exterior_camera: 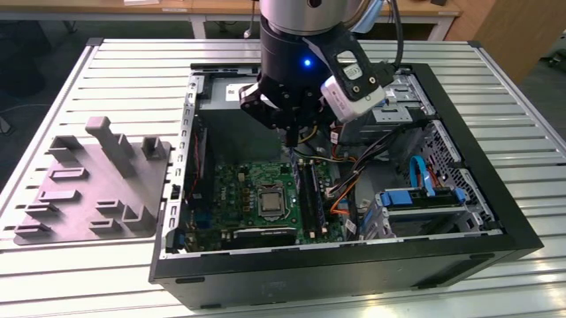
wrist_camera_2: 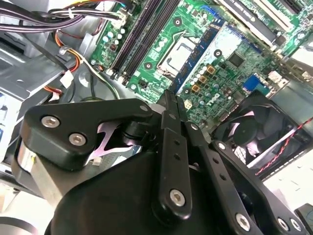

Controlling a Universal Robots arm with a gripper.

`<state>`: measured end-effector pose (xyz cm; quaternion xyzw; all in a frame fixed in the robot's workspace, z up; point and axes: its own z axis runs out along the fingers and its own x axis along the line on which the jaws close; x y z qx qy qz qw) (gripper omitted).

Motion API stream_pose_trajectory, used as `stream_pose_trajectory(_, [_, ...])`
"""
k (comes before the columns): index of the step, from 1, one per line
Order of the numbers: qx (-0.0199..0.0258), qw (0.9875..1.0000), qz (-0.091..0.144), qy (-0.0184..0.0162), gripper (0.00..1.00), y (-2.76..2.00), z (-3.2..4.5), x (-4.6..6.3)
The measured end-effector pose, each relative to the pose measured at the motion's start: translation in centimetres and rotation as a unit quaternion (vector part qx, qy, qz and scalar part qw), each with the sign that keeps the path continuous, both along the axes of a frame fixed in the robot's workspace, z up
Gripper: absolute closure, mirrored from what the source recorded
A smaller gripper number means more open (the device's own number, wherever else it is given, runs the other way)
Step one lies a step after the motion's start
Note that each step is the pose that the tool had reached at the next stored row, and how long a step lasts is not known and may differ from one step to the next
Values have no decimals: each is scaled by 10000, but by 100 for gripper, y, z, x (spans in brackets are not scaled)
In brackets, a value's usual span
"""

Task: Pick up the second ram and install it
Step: 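Insert the second ram into the second slot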

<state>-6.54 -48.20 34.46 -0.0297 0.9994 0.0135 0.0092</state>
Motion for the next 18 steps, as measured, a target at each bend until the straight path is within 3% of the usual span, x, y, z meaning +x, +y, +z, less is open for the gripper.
stream_pose_trajectory(18, [45, 10000, 0, 0, 89, 0, -101, 67])
